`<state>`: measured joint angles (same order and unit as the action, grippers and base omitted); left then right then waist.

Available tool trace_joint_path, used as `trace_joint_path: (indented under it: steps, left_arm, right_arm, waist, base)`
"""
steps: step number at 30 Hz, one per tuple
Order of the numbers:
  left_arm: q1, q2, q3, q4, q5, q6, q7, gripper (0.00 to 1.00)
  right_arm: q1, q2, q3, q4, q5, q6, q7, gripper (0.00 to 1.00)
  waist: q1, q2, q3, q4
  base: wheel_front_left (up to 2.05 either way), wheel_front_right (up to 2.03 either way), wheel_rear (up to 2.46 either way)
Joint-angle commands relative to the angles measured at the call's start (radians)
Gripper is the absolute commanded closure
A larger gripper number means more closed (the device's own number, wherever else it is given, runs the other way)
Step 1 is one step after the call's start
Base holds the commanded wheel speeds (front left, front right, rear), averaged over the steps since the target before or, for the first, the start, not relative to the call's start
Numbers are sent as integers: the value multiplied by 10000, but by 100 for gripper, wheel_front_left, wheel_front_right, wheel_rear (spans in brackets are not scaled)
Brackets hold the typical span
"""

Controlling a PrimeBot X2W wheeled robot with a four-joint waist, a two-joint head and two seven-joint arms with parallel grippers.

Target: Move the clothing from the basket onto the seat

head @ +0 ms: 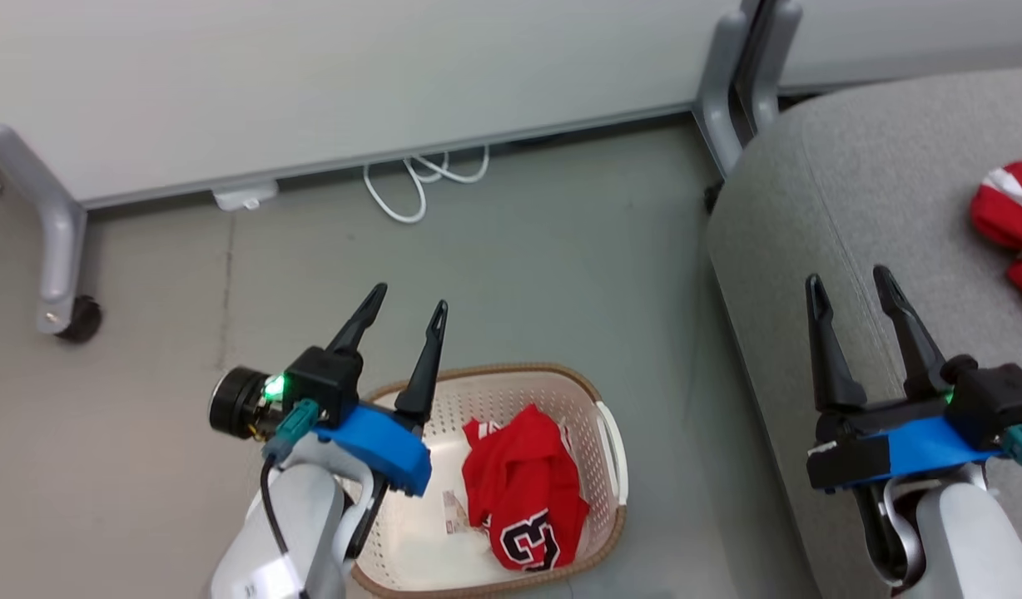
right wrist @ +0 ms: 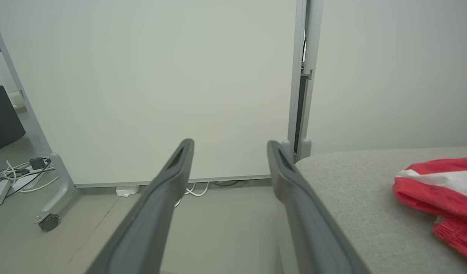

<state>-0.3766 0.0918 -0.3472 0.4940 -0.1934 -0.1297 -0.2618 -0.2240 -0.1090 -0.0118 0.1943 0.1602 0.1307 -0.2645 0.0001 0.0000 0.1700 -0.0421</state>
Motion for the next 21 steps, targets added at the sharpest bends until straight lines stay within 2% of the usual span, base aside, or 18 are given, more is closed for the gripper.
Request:
trace_joint_path:
  steps: [1, 12, 21]
  left_arm:
    - [-512, 144, -329, 406, -199, -6, -46, 0]
    - [-2886, 652, -2974, 2905, -1236, -9, -48, 0]
    - [-4477, 779, -5045, 4575, -2256, -9, -26, 0]
  right_arm:
    - [-315, -53, 35, -82, 19, 1, 3, 0]
    - [-1378, 11, 141, -345, 77, 1, 1, 0]
    - [-2269, 137, 331, -639, 102, 1, 1, 0]
  waist:
    - [-1, 0, 736, -505]
    - [-1, 0, 2582, -1106]
    - [-1, 0, 4085, -1383]
  base:
    - [0, 0, 0]
    - [0, 0, 0]
    - [0, 0, 0]
